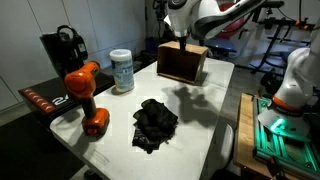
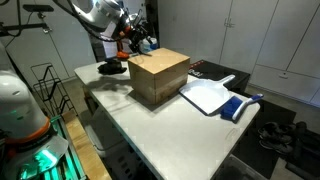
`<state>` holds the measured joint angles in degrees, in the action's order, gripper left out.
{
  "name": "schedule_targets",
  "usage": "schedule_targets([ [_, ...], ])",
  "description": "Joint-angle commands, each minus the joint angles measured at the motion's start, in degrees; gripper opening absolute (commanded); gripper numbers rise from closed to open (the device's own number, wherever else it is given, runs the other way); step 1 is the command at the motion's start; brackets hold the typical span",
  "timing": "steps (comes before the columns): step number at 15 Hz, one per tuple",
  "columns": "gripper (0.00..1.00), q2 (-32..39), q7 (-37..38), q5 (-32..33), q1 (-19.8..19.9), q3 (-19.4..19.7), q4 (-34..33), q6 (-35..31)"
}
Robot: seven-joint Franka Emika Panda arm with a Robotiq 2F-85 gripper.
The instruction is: Turn the brown box upside down.
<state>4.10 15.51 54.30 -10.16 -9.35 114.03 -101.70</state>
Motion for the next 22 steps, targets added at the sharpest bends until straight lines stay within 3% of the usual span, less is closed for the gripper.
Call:
schedule_targets([
  [1,1.0,-2.41,-0.45,-2.34,-0.04,-0.4,0.97,-4.23],
  [5,1.0,-5.41,-0.49,-6.91,0.42,-0.03,1.84,-14.01],
  [8,1.0,-7.39,-3.64,-15.73,1.38,1.04,2.69,-20.48],
  [10,1.0,-8.09,-7.34,-23.89,2.08,1.87,2.6,-20.7],
  [11,1.0,-6.12,-4.15,-17.95,1.47,0.73,0.3,-18.29],
  [18,1.0,-5.53,-4.91,-24.89,2.75,1.93,-0.73,-19.47],
  [22,1.0,-3.85,-2.23,-34.32,4.03,3.21,-2.61,-22.33],
])
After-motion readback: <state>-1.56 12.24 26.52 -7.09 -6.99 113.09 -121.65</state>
